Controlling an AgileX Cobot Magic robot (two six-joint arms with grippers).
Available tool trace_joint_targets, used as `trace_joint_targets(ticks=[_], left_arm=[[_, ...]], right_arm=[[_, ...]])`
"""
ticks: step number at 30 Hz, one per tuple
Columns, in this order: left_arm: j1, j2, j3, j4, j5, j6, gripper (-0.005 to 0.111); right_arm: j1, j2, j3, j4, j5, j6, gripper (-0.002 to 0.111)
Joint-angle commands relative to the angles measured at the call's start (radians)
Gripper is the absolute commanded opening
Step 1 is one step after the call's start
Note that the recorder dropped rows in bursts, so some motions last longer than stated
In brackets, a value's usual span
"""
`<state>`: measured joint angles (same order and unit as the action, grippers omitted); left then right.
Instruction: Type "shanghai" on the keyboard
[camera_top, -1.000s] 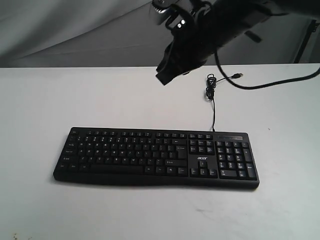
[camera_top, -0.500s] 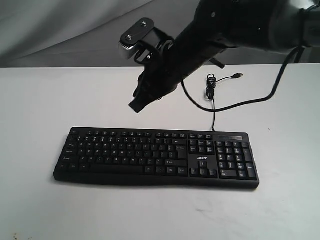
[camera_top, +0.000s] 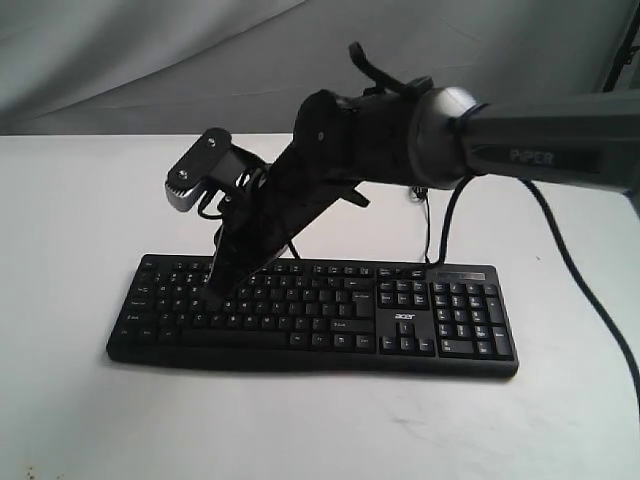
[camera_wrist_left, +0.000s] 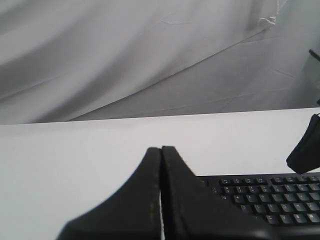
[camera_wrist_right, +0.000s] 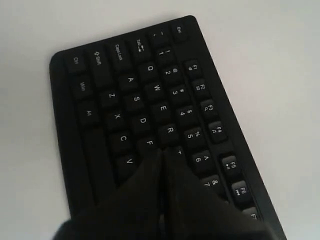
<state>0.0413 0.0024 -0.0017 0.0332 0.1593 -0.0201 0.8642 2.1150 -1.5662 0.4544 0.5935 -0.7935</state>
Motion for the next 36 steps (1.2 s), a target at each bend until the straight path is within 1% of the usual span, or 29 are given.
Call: trace_joint_targets(ticks=[1, 9, 13, 17, 20, 28, 36], left_arm=[[-0.006, -0.002, 0.002, 0.000, -0.006, -0.003, 0.000], [-0.006, -0.002, 0.002, 0.000, -0.006, -0.003, 0.000], [-0.006, -0.002, 0.002, 0.000, -0.006, -0.003, 0.000], [-0.006, -0.002, 0.002, 0.000, -0.006, -0.003, 0.000], [-0.006, -0.002, 0.002, 0.000, -0.006, -0.003, 0.000], [-0.006, -0.002, 0.002, 0.000, -0.006, -0.003, 0.000], [-0.006, -0.002, 0.002, 0.000, -0.006, -0.003, 0.000]], right_arm=[[0.025, 0.021, -0.019, 0.002, -0.042, -0.013, 0.000], [0.053, 0.142, -0.259, -0.004, 0.109, 0.015, 0.000], [0.079, 0.213, -0.348, -0.007, 0.131, 0.033, 0.000], [0.102, 0.272, -0.413, -0.087, 0.140, 0.093, 0.000], [0.102, 0.299, -0.442, -0.124, 0.159, 0.129, 0.000], [0.102, 0.299, -0.443, -0.222, 0.181, 0.197, 0.000], [0.102, 0.299, -0.443, -0.214, 0.179, 0.194, 0.000]])
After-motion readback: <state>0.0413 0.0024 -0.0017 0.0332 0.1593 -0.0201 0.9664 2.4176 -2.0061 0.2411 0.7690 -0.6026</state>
